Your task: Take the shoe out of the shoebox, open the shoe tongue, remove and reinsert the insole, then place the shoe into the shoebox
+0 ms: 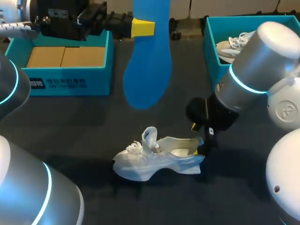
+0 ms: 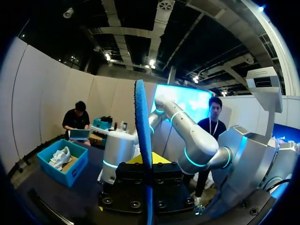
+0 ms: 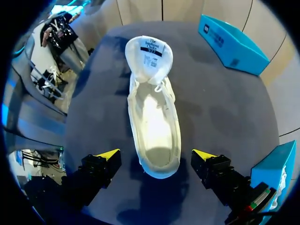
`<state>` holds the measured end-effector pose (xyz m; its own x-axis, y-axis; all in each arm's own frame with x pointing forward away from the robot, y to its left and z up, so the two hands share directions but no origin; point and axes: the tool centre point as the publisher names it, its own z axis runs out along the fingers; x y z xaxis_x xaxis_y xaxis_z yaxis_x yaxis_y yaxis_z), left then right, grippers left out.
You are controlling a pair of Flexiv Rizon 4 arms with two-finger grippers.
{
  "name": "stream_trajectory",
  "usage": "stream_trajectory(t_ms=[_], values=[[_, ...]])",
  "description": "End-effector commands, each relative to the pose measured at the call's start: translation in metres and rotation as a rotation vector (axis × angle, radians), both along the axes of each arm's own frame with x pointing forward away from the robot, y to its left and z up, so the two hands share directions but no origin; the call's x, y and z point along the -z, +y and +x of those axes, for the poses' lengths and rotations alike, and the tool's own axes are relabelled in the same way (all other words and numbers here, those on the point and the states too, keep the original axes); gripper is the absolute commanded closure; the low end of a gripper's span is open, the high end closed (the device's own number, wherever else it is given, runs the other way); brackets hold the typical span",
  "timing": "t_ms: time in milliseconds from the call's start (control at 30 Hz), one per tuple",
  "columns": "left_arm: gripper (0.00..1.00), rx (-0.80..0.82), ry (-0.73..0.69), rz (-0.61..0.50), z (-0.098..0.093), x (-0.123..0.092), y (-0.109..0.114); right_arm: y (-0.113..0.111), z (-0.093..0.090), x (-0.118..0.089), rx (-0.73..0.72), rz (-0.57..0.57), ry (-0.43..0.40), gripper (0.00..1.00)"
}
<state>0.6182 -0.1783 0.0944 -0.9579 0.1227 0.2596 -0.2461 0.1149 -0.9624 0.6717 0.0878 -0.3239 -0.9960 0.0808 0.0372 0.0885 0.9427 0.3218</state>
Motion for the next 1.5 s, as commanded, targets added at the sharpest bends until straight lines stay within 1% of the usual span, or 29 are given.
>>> stream_trajectory(t_ms=[33,233,433,733,867,1033,1267,1500], values=[[1.0,0.003,-0.001,0.0,0.001,0.0,-0.001,0.005,0.001,0.0,-0.003,-0.231,0.017,0.0],[1.0,0.003,-0.001,0.0,0.001,0.0,-0.001,0.006,-0.002,0.0,-0.007,-0.233,0.004,0.0],[1.0,0.003,-0.001,0.0,0.001,0.0,-0.001,0.012,0.001,-0.001,-0.02,-0.262,-0.013,0.0],[1.0,0.003,-0.001,0.0,0.001,0.0,-0.001,0.017,0.004,0.005,-0.046,-0.249,-0.037,0.0],[1.0,0.003,-0.001,0.0,0.001,0.0,-0.001,0.021,0.012,0.0,-0.058,-0.246,-0.059,0.0],[1.0,0.003,-0.001,0.0,0.001,0.0,-0.001,0.033,0.024,-0.004,-0.091,-0.249,-0.085,0.0],[1.0,0.003,-0.001,0.0,0.001,0.0,-0.001,0.051,0.037,0.007,-0.125,-0.242,-0.089,0.0],[1.0,0.003,-0.001,0.0,0.001,0.0,-0.001,0.058,0.051,0.021,-0.128,-0.253,-0.112,0.0]])
